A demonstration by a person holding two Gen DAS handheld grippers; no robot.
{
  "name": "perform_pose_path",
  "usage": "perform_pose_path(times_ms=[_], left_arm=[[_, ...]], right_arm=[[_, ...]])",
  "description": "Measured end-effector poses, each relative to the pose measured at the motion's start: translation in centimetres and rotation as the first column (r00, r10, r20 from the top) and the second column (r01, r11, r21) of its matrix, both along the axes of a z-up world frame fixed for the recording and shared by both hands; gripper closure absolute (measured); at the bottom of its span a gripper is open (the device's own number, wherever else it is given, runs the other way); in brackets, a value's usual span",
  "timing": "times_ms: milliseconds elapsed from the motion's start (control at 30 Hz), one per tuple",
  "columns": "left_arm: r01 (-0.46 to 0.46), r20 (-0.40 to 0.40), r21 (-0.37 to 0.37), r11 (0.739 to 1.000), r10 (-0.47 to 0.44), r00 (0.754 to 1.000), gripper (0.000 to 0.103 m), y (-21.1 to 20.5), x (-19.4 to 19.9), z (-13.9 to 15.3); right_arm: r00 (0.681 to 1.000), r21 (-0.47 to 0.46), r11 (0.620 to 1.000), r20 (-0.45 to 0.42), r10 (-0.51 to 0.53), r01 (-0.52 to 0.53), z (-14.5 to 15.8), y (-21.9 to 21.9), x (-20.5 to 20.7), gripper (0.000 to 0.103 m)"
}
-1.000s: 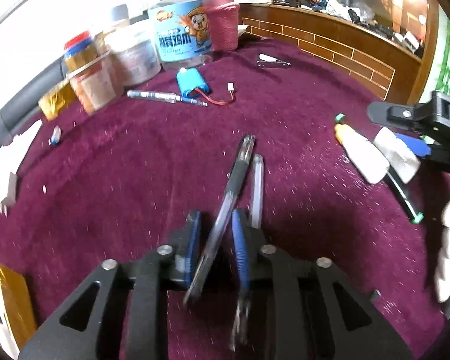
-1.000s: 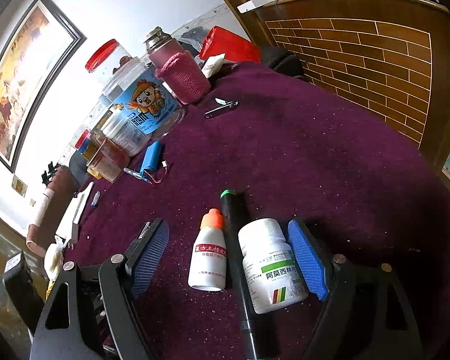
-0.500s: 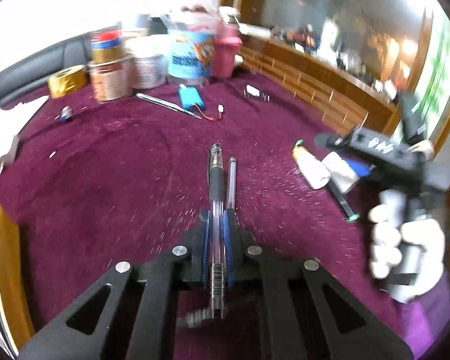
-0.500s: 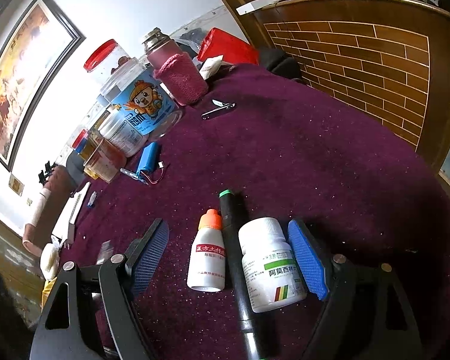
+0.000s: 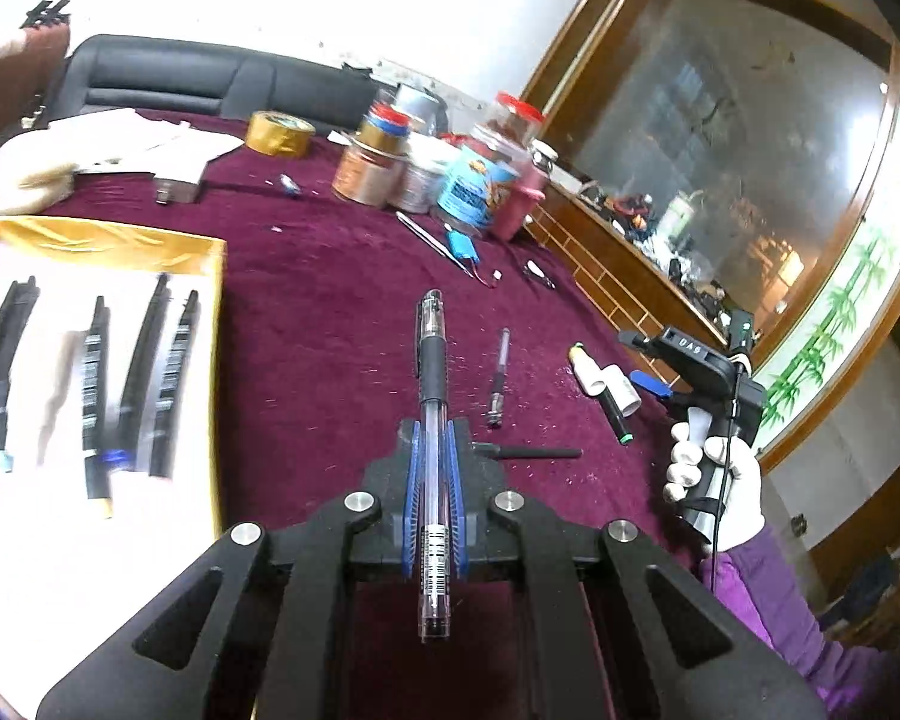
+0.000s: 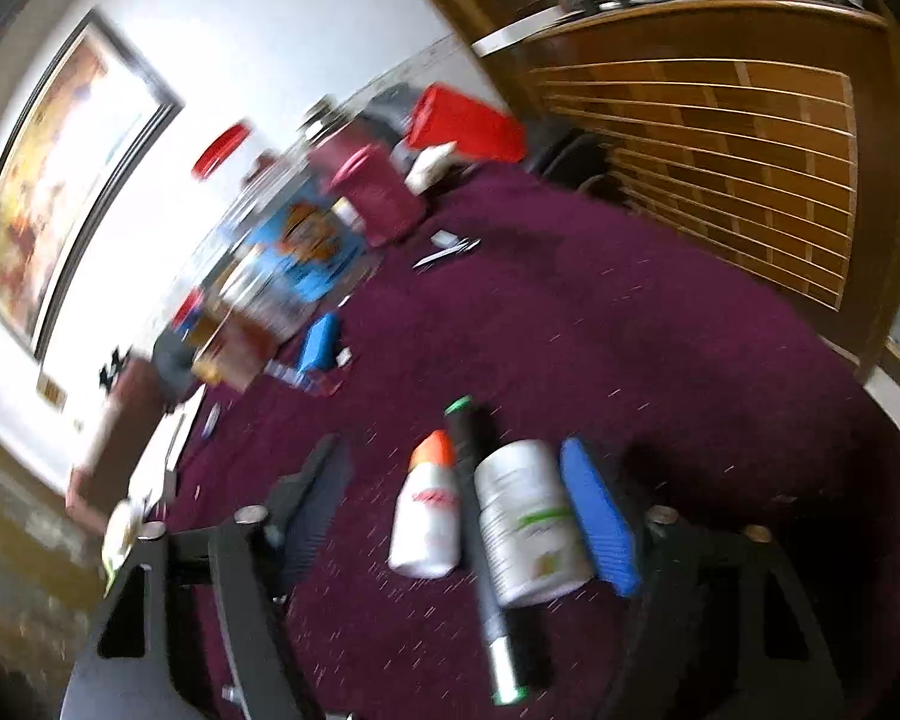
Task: Organize rigid objects
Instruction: 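Carry the clear pen to the tray with the left gripper while the right gripper grasps the orange-capped bottle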
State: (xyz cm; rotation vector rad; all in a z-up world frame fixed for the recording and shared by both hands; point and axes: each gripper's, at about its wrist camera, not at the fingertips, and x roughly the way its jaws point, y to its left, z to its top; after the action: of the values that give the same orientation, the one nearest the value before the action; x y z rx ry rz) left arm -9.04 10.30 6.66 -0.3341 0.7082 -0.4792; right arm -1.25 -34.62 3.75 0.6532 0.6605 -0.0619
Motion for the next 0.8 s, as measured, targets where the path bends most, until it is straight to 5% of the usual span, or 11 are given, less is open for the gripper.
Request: perform_pose_path(times_ms=[133, 200, 500, 567, 800], left_arm=[[-0.048, 0.019, -0.010, 0.999, 0.048, 0.999, 0.097, 3.0, -1.7, 0.2], [-0.077, 0.025, -0.013, 0.997, 0.077, 0.997, 0.097, 4.3, -2.5, 0.2], [-0.182, -0.007, -0.046, 0.982, 0.182, 0.983, 0.097, 9.0, -3.6, -1.1], [-0.196, -0.009, -0.047, 0.980, 0.195, 0.981, 0.097, 9.4, -3.7, -1.3], [-0.217, -0.042, -0.082, 0.973, 0.214, 0.976, 0.096, 11.3, -4.0, -2.7]], right_arm=[[0.988, -0.062, 0.986, -0.045, 0.150, -0.153, 0.8, 2.9, 0.9, 0.061], [0.976, -0.067, 0.976, -0.083, 0.204, -0.209, 0.6, 3.9, 1.7, 0.063], [0.949, -0.261, 0.933, -0.257, 0.181, -0.248, -0.6, 7.1, 5.3, 0.068], [0.942, -0.269, 0.930, -0.289, 0.170, -0.250, -1.2, 7.2, 5.7, 0.078], [0.943, -0.231, 0.944, -0.287, 0.168, -0.238, -0.6, 7.9, 4.3, 0.079]])
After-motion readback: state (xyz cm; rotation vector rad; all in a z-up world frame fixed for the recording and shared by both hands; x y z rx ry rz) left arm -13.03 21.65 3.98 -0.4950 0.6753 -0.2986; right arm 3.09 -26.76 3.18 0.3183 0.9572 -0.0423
